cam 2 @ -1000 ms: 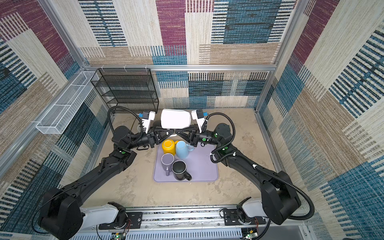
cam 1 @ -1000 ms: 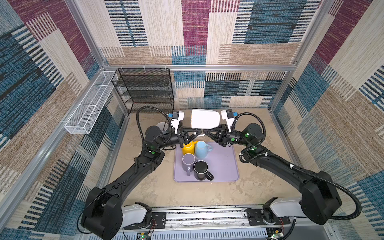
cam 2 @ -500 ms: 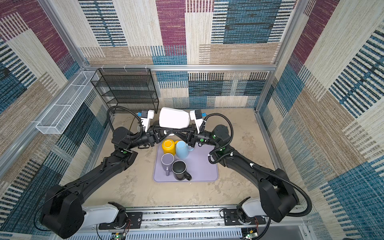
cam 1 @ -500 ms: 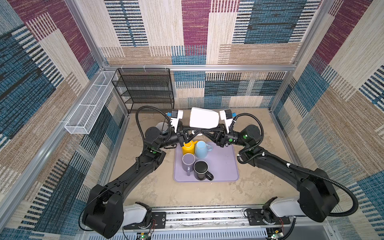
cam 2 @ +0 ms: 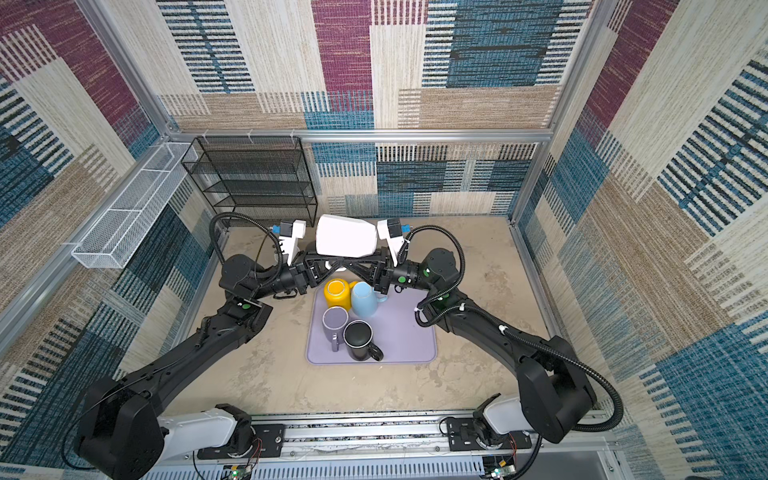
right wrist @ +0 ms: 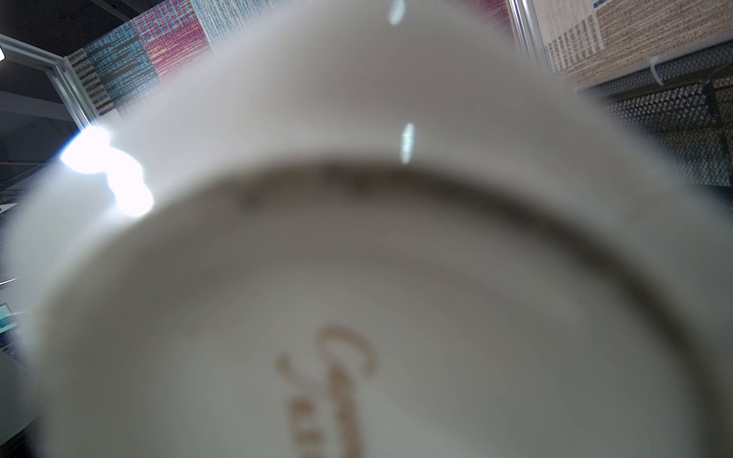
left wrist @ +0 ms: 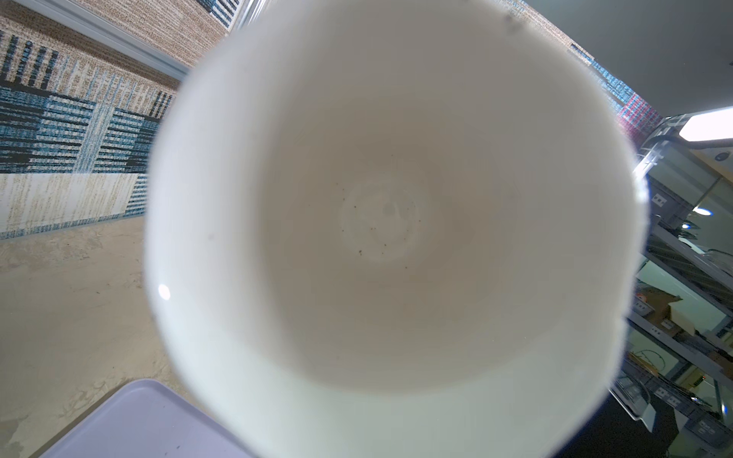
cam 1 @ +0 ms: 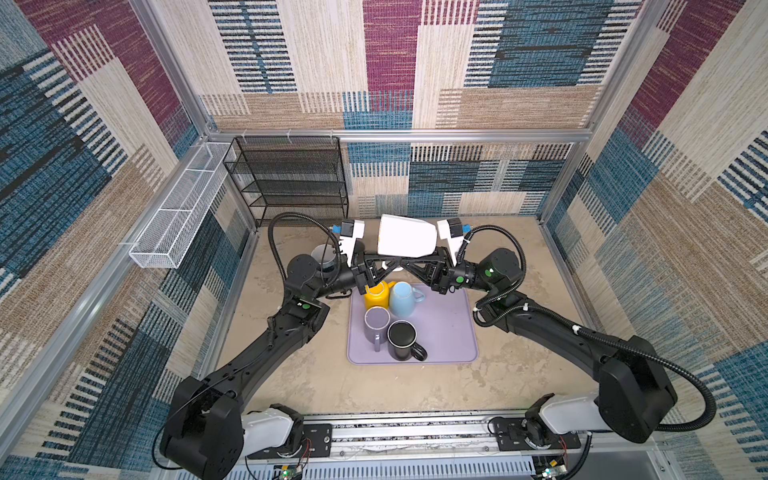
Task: Turn the mug right side up
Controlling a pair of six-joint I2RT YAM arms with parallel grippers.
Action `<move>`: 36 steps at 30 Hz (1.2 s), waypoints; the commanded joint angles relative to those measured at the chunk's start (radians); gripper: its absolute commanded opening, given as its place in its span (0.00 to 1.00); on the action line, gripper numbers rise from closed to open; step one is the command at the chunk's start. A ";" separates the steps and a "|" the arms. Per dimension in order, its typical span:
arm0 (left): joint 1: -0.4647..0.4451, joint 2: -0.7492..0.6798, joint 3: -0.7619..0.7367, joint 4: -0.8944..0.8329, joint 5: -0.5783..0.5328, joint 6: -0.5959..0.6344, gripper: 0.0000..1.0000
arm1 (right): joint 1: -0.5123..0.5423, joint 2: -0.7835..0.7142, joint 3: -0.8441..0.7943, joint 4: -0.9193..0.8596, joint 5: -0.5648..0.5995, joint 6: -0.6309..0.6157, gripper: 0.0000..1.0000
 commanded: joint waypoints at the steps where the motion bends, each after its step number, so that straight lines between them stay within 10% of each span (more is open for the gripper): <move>1: -0.008 -0.012 0.004 0.055 -0.032 0.012 0.00 | 0.014 0.004 0.005 -0.123 -0.080 -0.058 0.13; 12: -0.009 -0.019 0.001 0.055 -0.022 0.019 0.00 | 0.014 -0.034 -0.001 -0.189 -0.036 -0.103 0.46; 36: -0.009 -0.011 0.109 -0.366 -0.160 0.203 0.00 | -0.076 -0.285 -0.161 -0.392 0.109 -0.185 0.60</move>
